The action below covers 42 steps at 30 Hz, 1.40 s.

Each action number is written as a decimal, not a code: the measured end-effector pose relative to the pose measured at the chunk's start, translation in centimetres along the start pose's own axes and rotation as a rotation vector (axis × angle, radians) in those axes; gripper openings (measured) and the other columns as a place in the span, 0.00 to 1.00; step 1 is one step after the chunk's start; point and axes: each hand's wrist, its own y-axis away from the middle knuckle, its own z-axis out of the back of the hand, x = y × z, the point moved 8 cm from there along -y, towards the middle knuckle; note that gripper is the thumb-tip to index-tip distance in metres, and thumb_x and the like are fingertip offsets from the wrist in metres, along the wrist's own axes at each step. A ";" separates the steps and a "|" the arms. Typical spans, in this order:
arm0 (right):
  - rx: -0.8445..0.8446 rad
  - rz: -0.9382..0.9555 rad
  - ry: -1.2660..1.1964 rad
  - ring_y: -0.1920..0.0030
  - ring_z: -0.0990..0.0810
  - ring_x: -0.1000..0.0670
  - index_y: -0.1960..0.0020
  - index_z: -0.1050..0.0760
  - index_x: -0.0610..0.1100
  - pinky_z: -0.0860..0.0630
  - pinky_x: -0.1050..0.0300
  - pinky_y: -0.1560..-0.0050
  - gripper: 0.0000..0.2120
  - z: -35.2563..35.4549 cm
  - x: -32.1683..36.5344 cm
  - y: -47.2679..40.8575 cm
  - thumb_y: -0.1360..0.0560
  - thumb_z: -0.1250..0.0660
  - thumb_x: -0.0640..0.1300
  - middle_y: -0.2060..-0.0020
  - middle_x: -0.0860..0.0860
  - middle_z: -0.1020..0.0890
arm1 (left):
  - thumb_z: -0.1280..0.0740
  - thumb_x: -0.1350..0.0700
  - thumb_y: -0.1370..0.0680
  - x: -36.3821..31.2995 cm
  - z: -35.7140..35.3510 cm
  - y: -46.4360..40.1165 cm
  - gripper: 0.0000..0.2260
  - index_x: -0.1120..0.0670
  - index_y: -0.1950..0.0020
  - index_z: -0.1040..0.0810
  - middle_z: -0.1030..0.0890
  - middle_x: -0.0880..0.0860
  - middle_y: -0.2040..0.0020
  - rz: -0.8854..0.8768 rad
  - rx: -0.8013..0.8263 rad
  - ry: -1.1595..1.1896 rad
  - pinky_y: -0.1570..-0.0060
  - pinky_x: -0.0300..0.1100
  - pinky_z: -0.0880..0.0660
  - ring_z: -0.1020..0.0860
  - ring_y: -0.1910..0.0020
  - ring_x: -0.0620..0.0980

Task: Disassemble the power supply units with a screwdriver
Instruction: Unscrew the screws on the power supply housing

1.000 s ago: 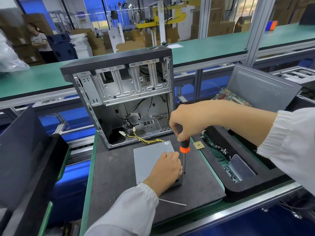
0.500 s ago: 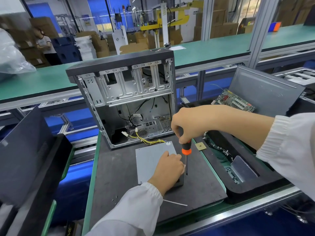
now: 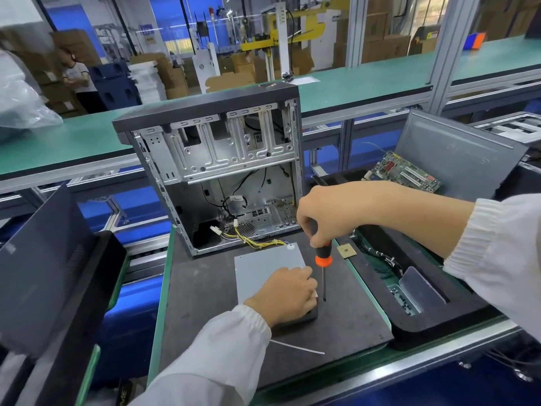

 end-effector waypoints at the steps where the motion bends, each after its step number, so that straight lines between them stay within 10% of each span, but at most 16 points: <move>1: 0.000 0.002 -0.003 0.55 0.19 0.48 0.48 0.21 0.43 0.28 0.63 0.65 0.10 -0.1 0.1 -0.1 0.24 0.33 0.48 0.52 0.46 0.17 | 0.46 0.51 0.18 0.0 0.0 0.0 0.14 0.59 0.49 0.25 0.27 0.57 0.51 -0.018 0.011 -0.010 0.60 0.46 0.37 0.27 0.55 0.56; 6: 0.027 0.004 -0.010 0.53 0.18 0.46 0.49 0.22 0.44 0.26 0.61 0.63 0.10 -0.5 0.4 -0.4 0.24 0.34 0.49 0.52 0.45 0.18 | 0.44 0.54 0.19 0.2 0.3 0.1 0.11 0.58 0.56 0.28 0.28 0.56 0.55 -0.003 -0.007 0.034 0.61 0.46 0.37 0.28 0.59 0.56; 11: 0.008 -0.013 -0.024 0.69 0.23 0.50 0.52 0.22 0.44 0.33 0.64 0.73 0.08 -0.4 0.0 -0.6 0.26 0.32 0.49 0.56 0.45 0.17 | 0.40 0.54 0.18 3.7 0.6 1.9 0.10 0.55 0.59 0.31 0.30 0.52 0.58 0.263 -0.104 0.556 0.62 0.45 0.35 0.30 0.62 0.52; 17: -0.144 -0.006 -0.171 0.53 0.20 0.44 0.48 0.26 0.42 0.28 0.55 0.63 0.20 0.4 0.1 -1.3 0.32 0.26 0.53 0.55 0.46 0.21 | 0.30 0.63 0.24 10.7 -0.6 9.8 0.04 0.58 0.59 0.21 0.22 0.50 0.60 0.656 -0.465 0.940 0.60 0.36 0.30 0.26 0.62 0.47; 25: -0.102 0.077 -0.309 0.63 0.26 0.49 0.57 0.34 0.47 0.33 0.58 0.69 0.12 -2.2 3.6 -3.9 0.28 0.30 0.46 0.59 0.49 0.26 | 0.26 0.65 0.29 13.9 -6.0 19.0 0.09 0.54 0.64 0.21 0.21 0.51 0.64 1.077 -0.478 0.907 0.67 0.28 0.30 0.25 0.65 0.46; 32: -0.078 0.108 -0.452 0.67 0.27 0.49 0.60 0.42 0.48 0.35 0.58 0.71 0.17 -5.8 5.5 -5.5 0.27 0.32 0.43 0.63 0.48 0.23 | 0.28 0.56 0.25 12.3 -8.9 20.7 0.00 0.51 0.56 0.17 0.26 0.47 0.60 1.044 -0.153 0.609 0.55 0.41 0.26 0.24 0.58 0.48; 42: -0.107 0.032 -0.498 0.69 0.31 0.52 0.58 0.40 0.46 0.37 0.57 0.72 0.16 -7.9 6.0 -5.9 0.30 0.31 0.43 0.65 0.48 0.25 | 0.30 0.65 0.25 12.0 -8.9 21.4 0.07 0.57 0.50 0.17 0.20 0.54 0.52 0.936 -0.214 0.697 0.49 0.37 0.26 0.21 0.56 0.48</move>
